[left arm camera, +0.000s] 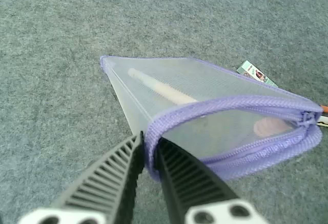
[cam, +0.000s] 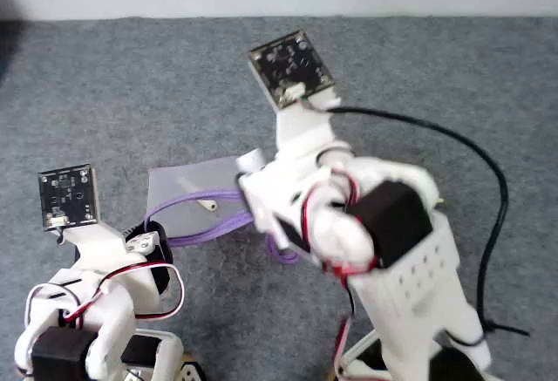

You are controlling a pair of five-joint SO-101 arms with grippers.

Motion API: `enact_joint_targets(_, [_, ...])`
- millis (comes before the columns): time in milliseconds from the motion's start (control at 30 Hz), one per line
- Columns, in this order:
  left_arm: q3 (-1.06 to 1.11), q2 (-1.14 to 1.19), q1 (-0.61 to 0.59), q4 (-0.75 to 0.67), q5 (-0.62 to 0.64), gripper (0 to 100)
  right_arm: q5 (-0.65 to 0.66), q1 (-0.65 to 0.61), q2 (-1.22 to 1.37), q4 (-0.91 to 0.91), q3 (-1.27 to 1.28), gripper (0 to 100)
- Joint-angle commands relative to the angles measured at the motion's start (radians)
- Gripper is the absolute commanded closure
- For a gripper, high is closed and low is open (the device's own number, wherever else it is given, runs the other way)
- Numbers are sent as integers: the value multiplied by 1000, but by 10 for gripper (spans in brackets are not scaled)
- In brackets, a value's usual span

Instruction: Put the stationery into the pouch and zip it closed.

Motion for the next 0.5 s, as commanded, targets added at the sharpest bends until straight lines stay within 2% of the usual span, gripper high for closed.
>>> enact_joint_targets(0, [-15,17,2,2,11,989,-49,-77,-148,-148,126,991])
enact_joint_targets(100, [-15,17,2,2,12,989,-52,-114,-300,-302,334,991])
enact_joint_targets(267, [-15,17,-3,2,12,989,-46,-122,-535,-680,675,991])
enact_joint_targets(467, [-15,17,2,2,12,989,-44,-124,-611,-1041,853,991])
